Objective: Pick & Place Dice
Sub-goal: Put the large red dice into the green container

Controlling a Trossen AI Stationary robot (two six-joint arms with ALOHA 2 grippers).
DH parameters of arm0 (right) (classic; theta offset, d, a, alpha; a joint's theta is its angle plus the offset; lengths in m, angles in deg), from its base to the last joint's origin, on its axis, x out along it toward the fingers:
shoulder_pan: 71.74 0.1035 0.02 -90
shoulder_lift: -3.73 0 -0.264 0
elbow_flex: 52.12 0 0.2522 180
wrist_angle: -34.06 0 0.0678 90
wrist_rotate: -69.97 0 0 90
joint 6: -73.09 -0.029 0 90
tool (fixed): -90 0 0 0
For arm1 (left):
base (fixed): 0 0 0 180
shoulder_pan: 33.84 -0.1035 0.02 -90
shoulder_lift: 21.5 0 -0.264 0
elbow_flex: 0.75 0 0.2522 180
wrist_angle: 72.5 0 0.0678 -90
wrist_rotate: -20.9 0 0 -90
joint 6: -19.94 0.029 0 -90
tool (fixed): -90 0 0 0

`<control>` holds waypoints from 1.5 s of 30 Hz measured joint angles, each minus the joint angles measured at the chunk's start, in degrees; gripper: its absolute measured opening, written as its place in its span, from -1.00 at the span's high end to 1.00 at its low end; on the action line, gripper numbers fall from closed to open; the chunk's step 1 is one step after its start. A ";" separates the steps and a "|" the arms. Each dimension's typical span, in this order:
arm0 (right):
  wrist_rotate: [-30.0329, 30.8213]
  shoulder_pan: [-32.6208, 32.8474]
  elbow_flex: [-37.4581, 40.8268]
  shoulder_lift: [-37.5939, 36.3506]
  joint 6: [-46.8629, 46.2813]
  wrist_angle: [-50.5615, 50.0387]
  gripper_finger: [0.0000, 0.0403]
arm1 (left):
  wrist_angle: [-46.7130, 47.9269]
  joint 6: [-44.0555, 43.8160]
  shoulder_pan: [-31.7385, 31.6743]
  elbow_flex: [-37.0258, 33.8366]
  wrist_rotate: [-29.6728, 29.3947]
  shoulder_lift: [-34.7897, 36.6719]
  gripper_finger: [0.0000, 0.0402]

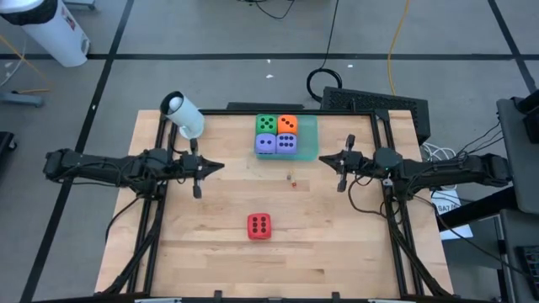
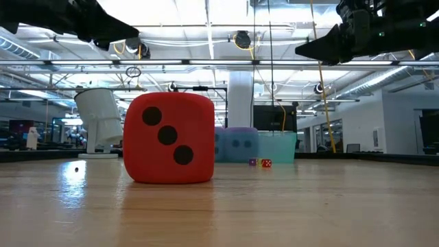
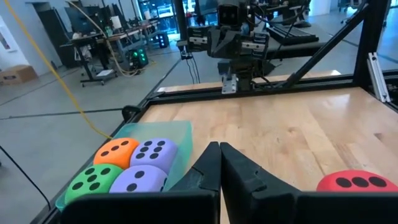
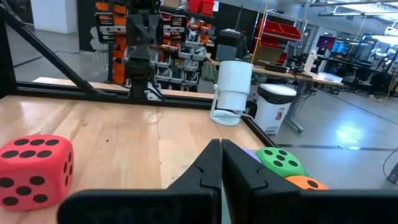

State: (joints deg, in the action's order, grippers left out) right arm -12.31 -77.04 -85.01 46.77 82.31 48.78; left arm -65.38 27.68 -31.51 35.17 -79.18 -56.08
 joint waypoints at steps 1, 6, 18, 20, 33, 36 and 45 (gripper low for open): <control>0.00 0.00 0.00 0.05 0.04 0.07 1.00 | -0.15 -0.39 0.00 0.00 0.01 0.00 0.99; 0.01 0.00 0.00 0.07 0.57 0.25 1.00 | -0.32 -0.33 0.00 0.00 -0.18 0.00 0.94; -0.22 0.13 0.00 0.07 -1.15 0.46 1.00 | 0.83 -1.93 0.00 0.00 -0.42 -0.02 0.92; -0.23 0.52 0.00 0.07 -1.00 0.45 1.00 | 0.84 -1.93 0.00 0.00 -0.42 -0.02 0.92; -0.25 0.52 -0.04 0.07 -0.99 0.46 1.00 | 0.85 -0.47 0.00 0.02 -0.40 -0.45 0.92; -0.25 0.52 -0.04 0.07 -0.99 0.45 1.00 | 0.88 0.32 0.00 0.02 -0.39 -1.60 0.97; -0.25 0.52 -0.07 0.07 0.11 0.44 1.00 | -3.71 0.72 0.02 0.02 -0.37 -6.60 0.97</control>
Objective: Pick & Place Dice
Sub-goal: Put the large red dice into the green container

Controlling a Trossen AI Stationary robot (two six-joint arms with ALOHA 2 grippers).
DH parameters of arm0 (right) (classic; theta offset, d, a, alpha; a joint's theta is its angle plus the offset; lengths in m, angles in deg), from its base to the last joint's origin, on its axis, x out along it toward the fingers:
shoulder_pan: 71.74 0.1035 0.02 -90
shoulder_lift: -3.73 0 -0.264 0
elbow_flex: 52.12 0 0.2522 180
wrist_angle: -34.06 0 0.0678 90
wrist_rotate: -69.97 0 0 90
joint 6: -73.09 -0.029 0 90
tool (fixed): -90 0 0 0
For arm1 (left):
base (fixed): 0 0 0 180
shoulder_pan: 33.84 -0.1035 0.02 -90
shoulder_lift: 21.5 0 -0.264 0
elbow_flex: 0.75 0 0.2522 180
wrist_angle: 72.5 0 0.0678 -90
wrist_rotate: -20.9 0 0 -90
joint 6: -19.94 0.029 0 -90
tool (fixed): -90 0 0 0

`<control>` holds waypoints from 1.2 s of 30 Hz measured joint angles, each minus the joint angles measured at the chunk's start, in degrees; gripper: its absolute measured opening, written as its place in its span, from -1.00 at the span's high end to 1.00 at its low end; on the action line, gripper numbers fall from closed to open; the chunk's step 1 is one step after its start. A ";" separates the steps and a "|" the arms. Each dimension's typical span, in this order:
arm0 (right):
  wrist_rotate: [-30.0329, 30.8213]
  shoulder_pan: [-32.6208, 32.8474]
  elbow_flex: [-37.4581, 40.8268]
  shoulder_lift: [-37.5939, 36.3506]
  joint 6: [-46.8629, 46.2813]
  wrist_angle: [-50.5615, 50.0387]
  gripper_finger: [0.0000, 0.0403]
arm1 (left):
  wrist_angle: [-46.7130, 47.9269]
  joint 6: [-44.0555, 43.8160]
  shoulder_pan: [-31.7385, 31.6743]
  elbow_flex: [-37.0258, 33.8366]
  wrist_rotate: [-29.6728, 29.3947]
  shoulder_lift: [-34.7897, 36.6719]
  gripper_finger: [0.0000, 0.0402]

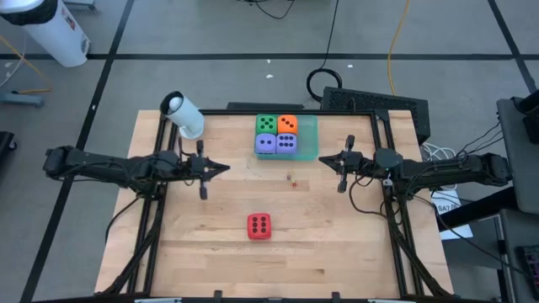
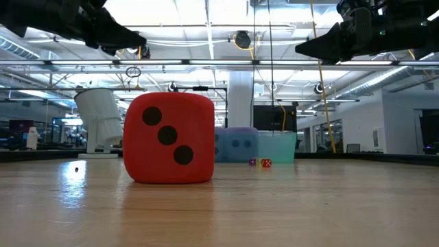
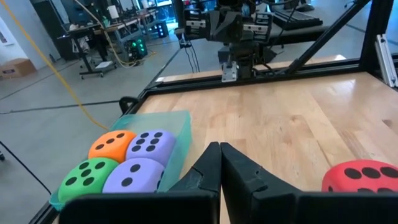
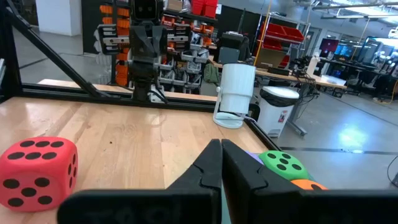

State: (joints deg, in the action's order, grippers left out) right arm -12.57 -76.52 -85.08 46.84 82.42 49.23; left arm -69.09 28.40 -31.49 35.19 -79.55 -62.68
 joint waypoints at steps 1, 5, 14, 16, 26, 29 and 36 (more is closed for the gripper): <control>0.00 0.00 0.00 0.00 -0.04 0.00 1.00 | -0.47 -0.12 0.01 0.00 0.00 -0.36 0.97; 0.00 0.00 0.00 0.00 -1.46 -0.02 1.00 | -0.90 -1.81 0.00 0.02 0.03 -0.97 0.99; 0.33 0.00 0.00 2.58 -2.98 1.51 1.00 | -0.89 -9.92 -0.02 0.20 0.05 -2.12 0.93; 0.35 0.00 -0.02 4.39 -2.84 3.48 1.00 | -1.47 -9.85 0.04 0.91 0.06 -4.01 0.97; 0.00 0.02 -0.02 10.95 2.40 8.06 1.00 | 1.60 -6.92 5.73 10.76 -0.04 -17.97 0.97; -0.06 0.02 -0.02 11.51 2.50 8.54 1.00 | 7.27 -7.07 8.32 15.05 0.00 -20.46 0.98; -3.14 0.07 -0.02 15.42 5.18 10.29 1.00 | 8.55 -10.66 15.43 17.27 -0.10 -25.86 0.99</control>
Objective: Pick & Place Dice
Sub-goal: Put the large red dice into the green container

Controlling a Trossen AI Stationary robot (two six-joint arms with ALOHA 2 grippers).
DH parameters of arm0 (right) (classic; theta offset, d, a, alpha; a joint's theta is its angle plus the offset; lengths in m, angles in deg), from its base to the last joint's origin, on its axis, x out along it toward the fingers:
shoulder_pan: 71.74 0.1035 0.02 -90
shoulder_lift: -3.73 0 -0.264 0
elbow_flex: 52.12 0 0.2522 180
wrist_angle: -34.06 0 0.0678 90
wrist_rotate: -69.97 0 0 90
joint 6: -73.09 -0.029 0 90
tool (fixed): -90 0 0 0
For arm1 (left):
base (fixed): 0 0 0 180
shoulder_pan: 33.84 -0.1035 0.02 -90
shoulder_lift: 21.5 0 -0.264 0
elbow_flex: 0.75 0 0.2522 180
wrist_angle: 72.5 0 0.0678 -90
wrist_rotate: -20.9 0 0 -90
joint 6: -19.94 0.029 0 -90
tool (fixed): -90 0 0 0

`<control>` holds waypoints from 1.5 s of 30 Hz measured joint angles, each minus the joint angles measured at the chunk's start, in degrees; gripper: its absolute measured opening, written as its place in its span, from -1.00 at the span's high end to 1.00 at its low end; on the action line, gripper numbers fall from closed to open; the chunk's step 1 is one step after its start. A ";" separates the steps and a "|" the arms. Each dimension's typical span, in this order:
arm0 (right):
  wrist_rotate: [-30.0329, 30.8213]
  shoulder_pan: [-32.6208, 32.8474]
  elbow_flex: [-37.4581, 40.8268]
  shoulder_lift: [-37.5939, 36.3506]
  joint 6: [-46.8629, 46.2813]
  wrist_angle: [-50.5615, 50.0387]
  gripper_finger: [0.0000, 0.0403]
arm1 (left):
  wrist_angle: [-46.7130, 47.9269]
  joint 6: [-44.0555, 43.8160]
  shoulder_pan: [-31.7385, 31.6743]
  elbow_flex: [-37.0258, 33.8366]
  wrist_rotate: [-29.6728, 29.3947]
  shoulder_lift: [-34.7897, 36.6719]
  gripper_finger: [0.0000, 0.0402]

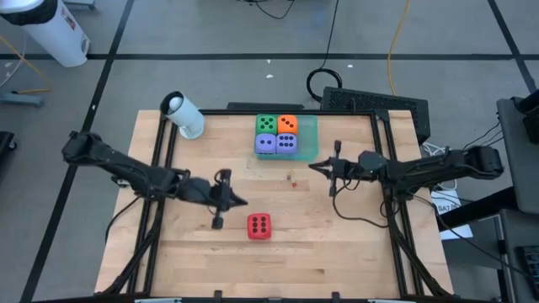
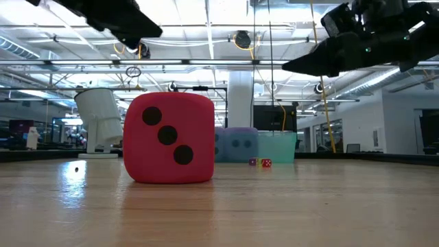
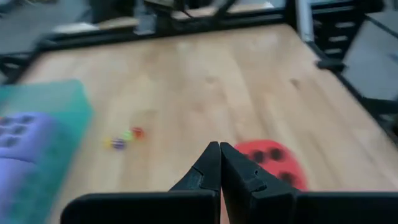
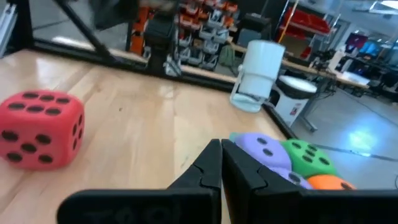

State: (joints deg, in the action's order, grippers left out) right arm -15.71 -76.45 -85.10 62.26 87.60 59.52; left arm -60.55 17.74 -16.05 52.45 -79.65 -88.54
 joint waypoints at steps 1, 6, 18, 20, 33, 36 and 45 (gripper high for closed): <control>0.08 -0.04 0.00 0.51 -0.14 1.21 1.00 | -0.01 -0.94 1.19 0.00 0.00 -0.57 0.99; 0.08 -0.05 -0.01 2.56 -0.22 4.23 1.00 | 0.42 -5.62 7.09 0.00 0.01 -3.83 0.96; 0.08 -0.05 -4.59 6.33 -7.36 1.39 1.00 | 0.48 -16.80 13.38 0.00 -0.02 -13.53 0.97; 0.09 -0.05 -6.01 6.82 -7.79 -1.22 1.00 | -0.24 -18.41 12.84 0.00 0.06 -14.94 0.99; 0.37 -0.05 -6.99 7.84 -7.79 -2.04 1.00 | -11.47 -10.02 -2.45 0.46 10.06 -21.74 0.97; 0.37 -0.05 -6.98 7.84 -7.73 -3.21 1.00 | -13.37 -6.47 -7.24 2.34 13.55 -23.17 0.97; 0.39 -0.07 -6.97 7.84 -6.32 -4.46 1.00 | -10.89 0.87 -15.13 11.84 22.12 -27.38 0.98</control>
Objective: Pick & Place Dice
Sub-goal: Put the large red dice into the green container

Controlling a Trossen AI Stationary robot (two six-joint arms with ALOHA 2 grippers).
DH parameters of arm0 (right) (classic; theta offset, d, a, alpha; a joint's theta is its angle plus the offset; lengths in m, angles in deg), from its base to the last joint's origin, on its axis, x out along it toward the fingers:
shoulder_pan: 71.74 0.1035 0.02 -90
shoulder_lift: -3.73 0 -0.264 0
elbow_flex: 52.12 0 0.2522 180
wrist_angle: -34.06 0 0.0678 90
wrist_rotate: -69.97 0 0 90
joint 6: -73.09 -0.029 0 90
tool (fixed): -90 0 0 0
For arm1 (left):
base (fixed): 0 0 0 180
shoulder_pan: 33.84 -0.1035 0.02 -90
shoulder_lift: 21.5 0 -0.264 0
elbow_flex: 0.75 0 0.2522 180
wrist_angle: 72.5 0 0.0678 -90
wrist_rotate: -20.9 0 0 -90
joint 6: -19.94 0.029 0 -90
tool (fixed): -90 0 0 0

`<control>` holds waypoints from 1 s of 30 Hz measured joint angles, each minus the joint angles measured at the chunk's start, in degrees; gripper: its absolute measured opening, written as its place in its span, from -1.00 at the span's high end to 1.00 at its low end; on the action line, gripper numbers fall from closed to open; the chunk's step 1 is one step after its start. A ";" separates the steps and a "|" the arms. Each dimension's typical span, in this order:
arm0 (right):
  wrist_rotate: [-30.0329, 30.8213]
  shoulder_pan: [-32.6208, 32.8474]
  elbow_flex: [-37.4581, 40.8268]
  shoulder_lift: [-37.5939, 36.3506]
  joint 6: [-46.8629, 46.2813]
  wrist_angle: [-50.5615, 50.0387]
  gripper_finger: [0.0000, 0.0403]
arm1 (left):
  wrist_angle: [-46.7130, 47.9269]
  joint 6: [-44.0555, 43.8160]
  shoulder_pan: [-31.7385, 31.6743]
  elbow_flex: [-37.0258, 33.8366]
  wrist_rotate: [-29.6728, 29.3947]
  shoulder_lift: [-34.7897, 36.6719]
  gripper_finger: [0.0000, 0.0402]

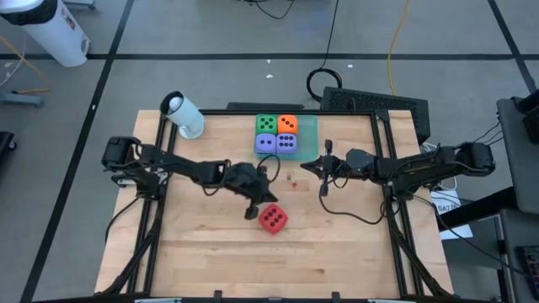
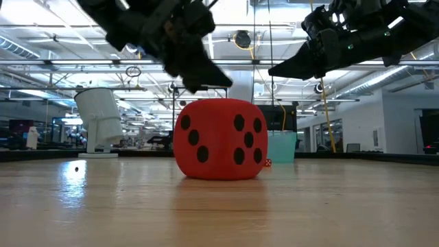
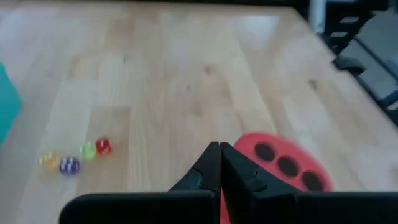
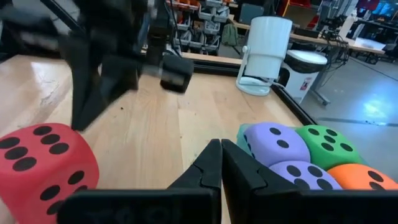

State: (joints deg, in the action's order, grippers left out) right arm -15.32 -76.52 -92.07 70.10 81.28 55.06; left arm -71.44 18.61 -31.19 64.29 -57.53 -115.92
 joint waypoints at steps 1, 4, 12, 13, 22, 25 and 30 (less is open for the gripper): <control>0.00 0.00 0.00 -0.02 0.00 -0.32 1.00 | 1.51 0.39 -0.27 1.05 1.17 0.48 0.98; 0.00 0.00 0.00 -0.02 0.02 -1.21 1.00 | 6.22 1.04 0.59 1.81 3.50 2.87 0.97; 0.00 -0.11 0.00 -0.04 1.61 -0.45 1.00 | 8.23 -4.98 12.85 1.63 3.70 -1.54 0.97; 0.00 -0.11 0.00 -0.04 1.42 -0.22 1.00 | 6.72 -5.20 14.00 1.63 3.72 -2.39 0.98; 0.00 -0.09 0.02 -0.04 -1.51 0.99 1.00 | 5.60 -7.66 7.98 1.78 -2.43 -4.49 0.99; -0.02 -0.09 0.02 -0.04 -1.53 0.83 1.00 | 4.74 -6.72 4.84 1.78 -1.52 -5.44 0.97; -0.02 -0.09 0.07 -0.04 -1.53 -0.26 1.00 | 4.32 -6.08 0.15 1.74 -1.56 -5.86 0.99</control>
State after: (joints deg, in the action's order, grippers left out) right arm -15.34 -76.61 -92.01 70.05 79.75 54.80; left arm -67.12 12.54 -31.04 66.03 -59.09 -121.79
